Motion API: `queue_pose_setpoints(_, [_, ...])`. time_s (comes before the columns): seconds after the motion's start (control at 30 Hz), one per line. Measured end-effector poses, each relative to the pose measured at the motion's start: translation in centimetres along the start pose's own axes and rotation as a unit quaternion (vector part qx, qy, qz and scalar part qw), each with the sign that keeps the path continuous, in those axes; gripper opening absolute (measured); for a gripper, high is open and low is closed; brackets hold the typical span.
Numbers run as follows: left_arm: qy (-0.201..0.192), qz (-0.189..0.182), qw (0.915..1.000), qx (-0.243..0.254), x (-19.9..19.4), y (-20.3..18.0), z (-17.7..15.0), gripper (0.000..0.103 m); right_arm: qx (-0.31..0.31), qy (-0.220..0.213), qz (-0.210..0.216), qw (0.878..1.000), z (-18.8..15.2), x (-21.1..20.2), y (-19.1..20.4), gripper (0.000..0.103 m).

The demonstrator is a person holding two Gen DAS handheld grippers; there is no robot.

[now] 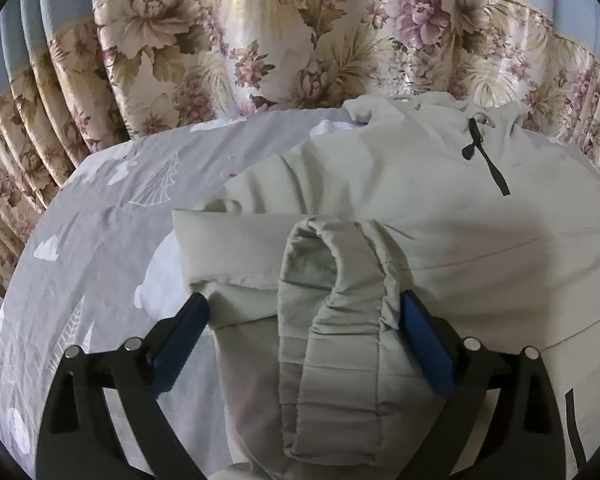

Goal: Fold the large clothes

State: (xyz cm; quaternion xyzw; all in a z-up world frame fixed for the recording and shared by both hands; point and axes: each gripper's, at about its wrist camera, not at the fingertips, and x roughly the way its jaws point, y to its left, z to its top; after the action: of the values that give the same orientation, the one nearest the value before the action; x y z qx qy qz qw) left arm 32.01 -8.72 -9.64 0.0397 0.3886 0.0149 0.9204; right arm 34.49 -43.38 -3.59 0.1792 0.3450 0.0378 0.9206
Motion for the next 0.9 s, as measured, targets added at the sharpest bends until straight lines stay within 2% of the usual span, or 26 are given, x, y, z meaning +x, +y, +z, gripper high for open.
queue_pose_setpoints(0.07, [0.004, -0.002, 1.0, 0.0, 0.2, 0.0, 0.1, 0.096, -0.002, 0.02, -0.019, 1.0, 2.5, 3.3, 0.5, 0.086])
queue_pose_setpoints(0.13, [0.004, -0.003, 1.0, -0.003, 0.2, 0.1, 0.0, 0.097, 0.004, 0.045, -0.02, 0.999, 4.6, 7.1, 1.4, 0.083])
queue_pose_setpoints(0.27, [0.004, 0.002, 1.0, -0.001, 0.2, -0.1, 0.0, 0.097, 0.011, 0.082, -0.043, 0.996, 7.1, 12.9, 2.6, 0.08])
queue_pose_setpoints(0.37, [0.005, 0.007, 1.0, 0.002, 0.2, -0.2, 0.0, 0.098, 0.007, 0.106, -0.076, 0.991, 8.0, 16.0, 3.2, 0.078])
queue_pose_setpoints(0.43, [0.005, 0.006, 1.0, 0.002, 0.3, -0.2, 0.0, 0.098, 0.008, 0.121, -0.072, 0.99, 8.0, 17.2, 3.2, 0.057])
queue_pose_setpoints(0.5, [0.006, 0.004, 1.0, 0.0, 0.3, -0.1, 0.0, 0.098, 0.007, 0.129, -0.046, 0.991, 8.0, 18.1, 3.5, 0.017])
queue_pose_setpoints(0.57, [0.006, 0.004, 1.0, 0.0, 0.3, -0.1, 0.0, 0.098, -0.011, 0.112, -0.028, 0.993, 8.3, 17.8, 4.4, 0.008])
queue_pose_setpoints(0.63, [0.007, 0.003, 1.0, -0.001, 0.3, -0.1, 0.0, 0.098, -0.03, 0.084, -0.013, 0.996, 8.4, 16.5, 5.4, 0.006])
queue_pose_setpoints(0.73, [0.007, 0.003, 1.0, -0.001, 0.3, 0.0, 0.0, 0.098, -0.042, 0.029, 0.062, 0.997, 8.4, 12.6, 6.4, 0.005])
queue_pose_setpoints(0.8, [0.008, -0.001, 1.0, -0.003, 0.3, 0.0, 0.0, 0.098, -0.071, -0.007, 0.146, 0.987, 7.6, 8.4, 7.3, 0.005])
queue_pose_setpoints(0.83, [0.01, -0.008, 0.9999, -0.008, 0.3, 0.2, 0.0, 0.098, -0.094, -0.017, 0.186, 0.978, 6.7, 6.3, 7.9, 0.005])
queue_pose_setpoints(0.87, [0.007, -0.02, 0.9997, -0.016, 0.2, 0.6, 0.0, 0.098, -0.148, -0.034, 0.237, 0.96, 4.8, 2.9, 8.8, 0.005])
queue_pose_setpoints(0.9, [0.001, -0.032, 0.9992, -0.023, -0.1, 1.0, -0.1, 0.098, -0.213, -0.044, 0.278, 0.936, 2.6, 0.0, 9.6, 0.005])
